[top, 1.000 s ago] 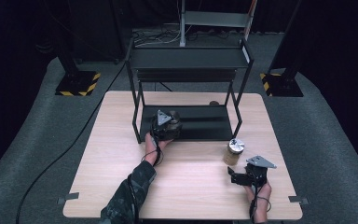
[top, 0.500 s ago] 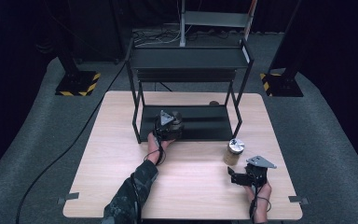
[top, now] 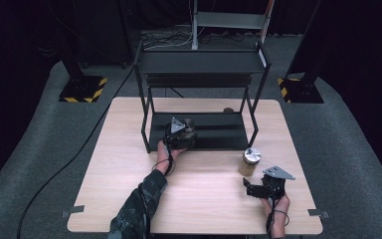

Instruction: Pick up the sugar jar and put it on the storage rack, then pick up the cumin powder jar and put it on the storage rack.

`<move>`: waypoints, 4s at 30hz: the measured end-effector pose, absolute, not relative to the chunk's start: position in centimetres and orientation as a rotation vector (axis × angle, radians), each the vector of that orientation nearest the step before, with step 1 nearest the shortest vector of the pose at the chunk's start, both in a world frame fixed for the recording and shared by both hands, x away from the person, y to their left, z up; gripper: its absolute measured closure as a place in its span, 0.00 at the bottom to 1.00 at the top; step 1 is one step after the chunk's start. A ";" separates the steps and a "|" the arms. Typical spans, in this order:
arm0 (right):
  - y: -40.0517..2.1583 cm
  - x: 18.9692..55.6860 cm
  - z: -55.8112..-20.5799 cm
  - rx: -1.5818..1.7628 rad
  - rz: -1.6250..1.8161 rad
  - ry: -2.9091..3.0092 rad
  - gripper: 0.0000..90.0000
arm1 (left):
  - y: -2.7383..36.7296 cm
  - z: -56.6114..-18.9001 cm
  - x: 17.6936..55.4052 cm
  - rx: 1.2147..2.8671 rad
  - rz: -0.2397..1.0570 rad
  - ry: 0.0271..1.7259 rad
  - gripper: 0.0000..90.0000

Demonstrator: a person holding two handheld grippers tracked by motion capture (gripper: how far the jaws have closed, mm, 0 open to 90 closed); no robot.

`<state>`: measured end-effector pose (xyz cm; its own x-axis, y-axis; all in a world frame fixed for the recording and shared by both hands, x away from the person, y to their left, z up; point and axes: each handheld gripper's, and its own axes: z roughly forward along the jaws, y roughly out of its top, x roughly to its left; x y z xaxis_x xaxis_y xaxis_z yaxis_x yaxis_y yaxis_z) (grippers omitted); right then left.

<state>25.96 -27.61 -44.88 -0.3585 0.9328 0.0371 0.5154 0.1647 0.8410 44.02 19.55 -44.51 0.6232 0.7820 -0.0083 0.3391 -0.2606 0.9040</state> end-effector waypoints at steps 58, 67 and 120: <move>-27.2 26.2 -44.7 1.362 1.065 1.967 0.00 | 26.9 -42.0 33.8 2.161 0.398 1.078 0.00; -26.8 26.1 -44.6 1.367 1.038 1.961 0.00 | 26.9 -43.1 30.4 2.147 0.451 1.108 0.00; -24.3 32.0 -41.0 1.297 0.955 2.088 0.33 | 26.9 -43.7 29.1 2.112 0.480 1.115 0.00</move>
<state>32.01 -24.35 -40.97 -0.4220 0.9053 -0.0490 0.5552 0.3008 0.7754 29.14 26.91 -43.69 0.5625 0.8268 0.0042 0.5711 -0.3923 0.7211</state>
